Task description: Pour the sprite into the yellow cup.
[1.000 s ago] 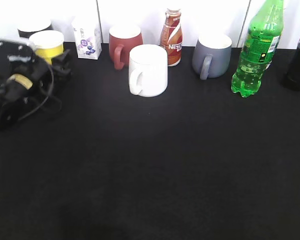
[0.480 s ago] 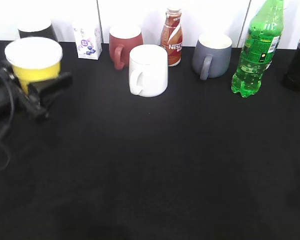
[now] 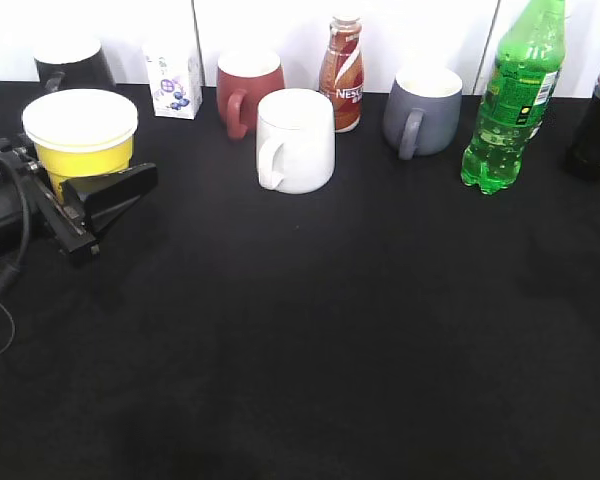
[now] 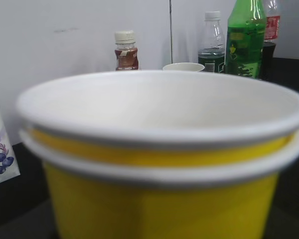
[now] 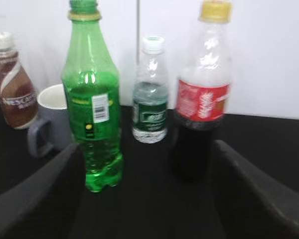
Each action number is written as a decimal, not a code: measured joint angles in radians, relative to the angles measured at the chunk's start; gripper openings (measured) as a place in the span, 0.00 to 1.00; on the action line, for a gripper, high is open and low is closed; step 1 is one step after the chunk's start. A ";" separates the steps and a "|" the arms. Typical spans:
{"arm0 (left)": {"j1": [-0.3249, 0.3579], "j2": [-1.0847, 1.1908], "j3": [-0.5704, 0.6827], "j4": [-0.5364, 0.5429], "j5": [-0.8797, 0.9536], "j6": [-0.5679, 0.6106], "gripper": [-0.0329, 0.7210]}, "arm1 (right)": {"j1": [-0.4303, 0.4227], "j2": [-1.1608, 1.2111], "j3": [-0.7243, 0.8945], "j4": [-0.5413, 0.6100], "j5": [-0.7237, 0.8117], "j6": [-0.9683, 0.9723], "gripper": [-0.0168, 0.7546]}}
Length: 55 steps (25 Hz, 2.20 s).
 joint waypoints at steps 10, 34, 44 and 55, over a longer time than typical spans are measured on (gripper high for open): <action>0.000 0.000 0.000 0.000 0.000 0.000 0.64 | 0.212 0.488 -0.060 0.302 -0.376 -0.179 0.78; 0.000 0.000 0.000 0.001 0.000 0.000 0.64 | 0.345 0.992 -0.566 0.640 -0.422 -0.284 0.88; 0.000 0.000 0.000 0.082 0.000 -0.020 0.64 | 0.345 0.879 -0.428 0.602 -0.505 -0.321 0.60; -0.262 0.000 0.000 0.065 0.000 -0.053 0.64 | 0.665 0.559 -0.223 0.393 -0.356 -0.713 0.60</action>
